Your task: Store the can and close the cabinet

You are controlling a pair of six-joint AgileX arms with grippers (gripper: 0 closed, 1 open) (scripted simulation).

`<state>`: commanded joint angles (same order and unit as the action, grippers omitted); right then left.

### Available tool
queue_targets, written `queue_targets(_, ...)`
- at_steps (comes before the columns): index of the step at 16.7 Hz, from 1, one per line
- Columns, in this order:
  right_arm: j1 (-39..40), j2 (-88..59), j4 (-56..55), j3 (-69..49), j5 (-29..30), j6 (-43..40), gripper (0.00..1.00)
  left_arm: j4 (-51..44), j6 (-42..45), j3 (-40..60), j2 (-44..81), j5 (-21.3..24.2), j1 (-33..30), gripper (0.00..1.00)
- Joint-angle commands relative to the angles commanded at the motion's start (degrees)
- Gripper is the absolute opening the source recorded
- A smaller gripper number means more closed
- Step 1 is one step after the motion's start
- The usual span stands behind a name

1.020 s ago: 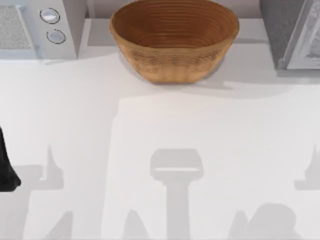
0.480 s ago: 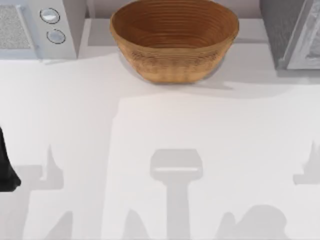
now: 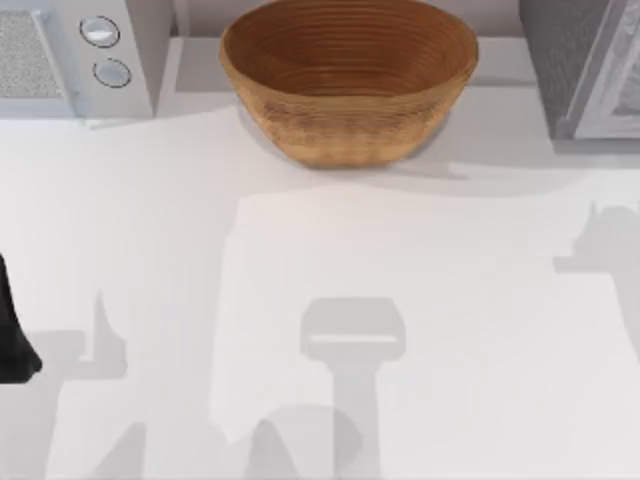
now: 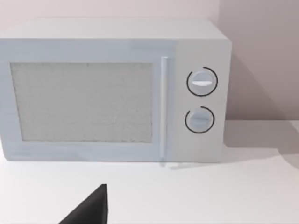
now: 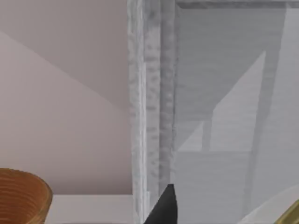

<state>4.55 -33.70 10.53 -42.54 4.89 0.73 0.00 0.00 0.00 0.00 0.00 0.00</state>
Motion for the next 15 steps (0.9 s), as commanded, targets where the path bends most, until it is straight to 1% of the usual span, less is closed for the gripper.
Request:
queue_targets(5, 2.7, -19.5, 6.3, -27.4, 2.9, 0.2, 0.0, 0.0, 0.0, 0.0, 0.0, 0.0, 0.0, 1.0)
queue_targets(8, 4.1, -29.5, 9.5, -41.1, 4.4, 0.2, 0.0, 0.0, 0.0, 0.0, 0.0, 0.0, 0.0, 1.0)
queue_targets(12, 5.5, -39.1, 12.5, -53.5, 5.9, 0.3, 0.0, 0.0, 0.0, 0.0, 0.0, 0.0, 0.0, 1.0)
queue_targets(15, 5.9, -42.3, 13.5, -57.3, 6.4, 0.3, 0.0, 0.0, 0.0, 0.0, 0.0, 0.0, 0.0, 1.0)
